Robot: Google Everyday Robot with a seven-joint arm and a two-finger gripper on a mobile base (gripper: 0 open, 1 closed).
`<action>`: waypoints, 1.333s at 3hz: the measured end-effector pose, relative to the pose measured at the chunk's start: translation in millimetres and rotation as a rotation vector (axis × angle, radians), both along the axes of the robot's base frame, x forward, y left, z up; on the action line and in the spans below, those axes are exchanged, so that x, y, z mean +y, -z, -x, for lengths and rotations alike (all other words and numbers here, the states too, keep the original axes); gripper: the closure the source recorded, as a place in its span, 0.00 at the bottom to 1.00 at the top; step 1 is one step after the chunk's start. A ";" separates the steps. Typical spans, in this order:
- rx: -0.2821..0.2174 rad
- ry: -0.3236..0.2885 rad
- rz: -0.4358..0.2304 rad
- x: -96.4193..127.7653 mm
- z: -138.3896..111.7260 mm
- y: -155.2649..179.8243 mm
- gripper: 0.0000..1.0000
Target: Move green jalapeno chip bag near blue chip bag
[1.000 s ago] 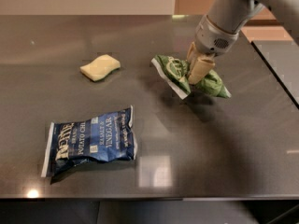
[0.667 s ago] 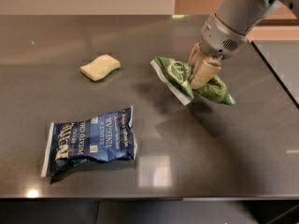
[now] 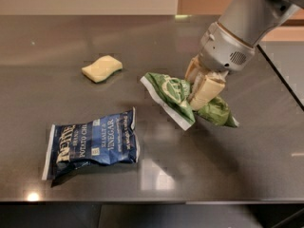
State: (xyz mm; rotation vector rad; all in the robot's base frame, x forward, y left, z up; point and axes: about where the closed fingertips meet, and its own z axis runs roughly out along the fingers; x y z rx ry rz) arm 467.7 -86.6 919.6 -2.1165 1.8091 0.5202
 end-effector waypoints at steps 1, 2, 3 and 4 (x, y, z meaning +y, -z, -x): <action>0.017 -0.032 -0.025 13.7 26.3 -4.6 0.59; 0.023 -0.050 -0.042 29.4 44.8 -3.0 0.35; 0.014 -0.047 -0.046 31.8 43.3 -3.2 0.13; 0.005 -0.045 -0.049 33.9 41.9 -4.1 0.00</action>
Offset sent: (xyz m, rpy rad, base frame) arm -0.0721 0.0419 -0.0026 0.0507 0.0618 0.0812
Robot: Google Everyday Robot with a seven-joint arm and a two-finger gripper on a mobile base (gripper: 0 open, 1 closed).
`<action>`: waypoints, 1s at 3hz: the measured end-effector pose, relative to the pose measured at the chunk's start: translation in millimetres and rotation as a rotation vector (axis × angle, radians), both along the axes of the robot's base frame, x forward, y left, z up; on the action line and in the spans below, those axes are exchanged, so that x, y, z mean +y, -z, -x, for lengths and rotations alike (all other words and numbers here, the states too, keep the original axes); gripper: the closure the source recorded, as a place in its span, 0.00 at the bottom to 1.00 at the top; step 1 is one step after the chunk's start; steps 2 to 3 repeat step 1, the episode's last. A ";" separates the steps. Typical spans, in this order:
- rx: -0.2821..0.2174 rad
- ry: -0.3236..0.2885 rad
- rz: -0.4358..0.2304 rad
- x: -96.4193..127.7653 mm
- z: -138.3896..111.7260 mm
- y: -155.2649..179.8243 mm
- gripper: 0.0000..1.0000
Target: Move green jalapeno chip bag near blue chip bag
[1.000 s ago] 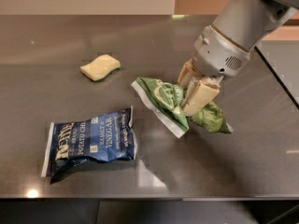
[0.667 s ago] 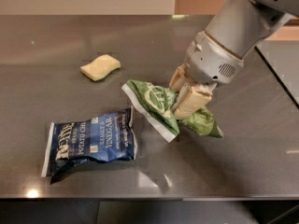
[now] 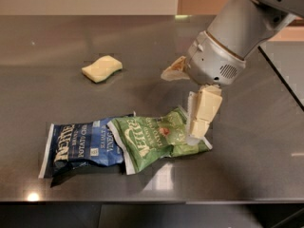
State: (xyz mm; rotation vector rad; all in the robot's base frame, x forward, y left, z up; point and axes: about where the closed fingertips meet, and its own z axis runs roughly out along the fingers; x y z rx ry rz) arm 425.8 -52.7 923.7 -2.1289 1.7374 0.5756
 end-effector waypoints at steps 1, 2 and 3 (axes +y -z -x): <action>0.000 0.000 0.000 0.0 0.0 0.0 0.00; 0.000 0.000 0.000 0.0 0.0 0.0 0.00; 0.000 0.000 0.000 0.0 0.0 0.0 0.00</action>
Offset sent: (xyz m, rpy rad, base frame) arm 0.0000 0.0000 0.0000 0.0000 0.0000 0.0000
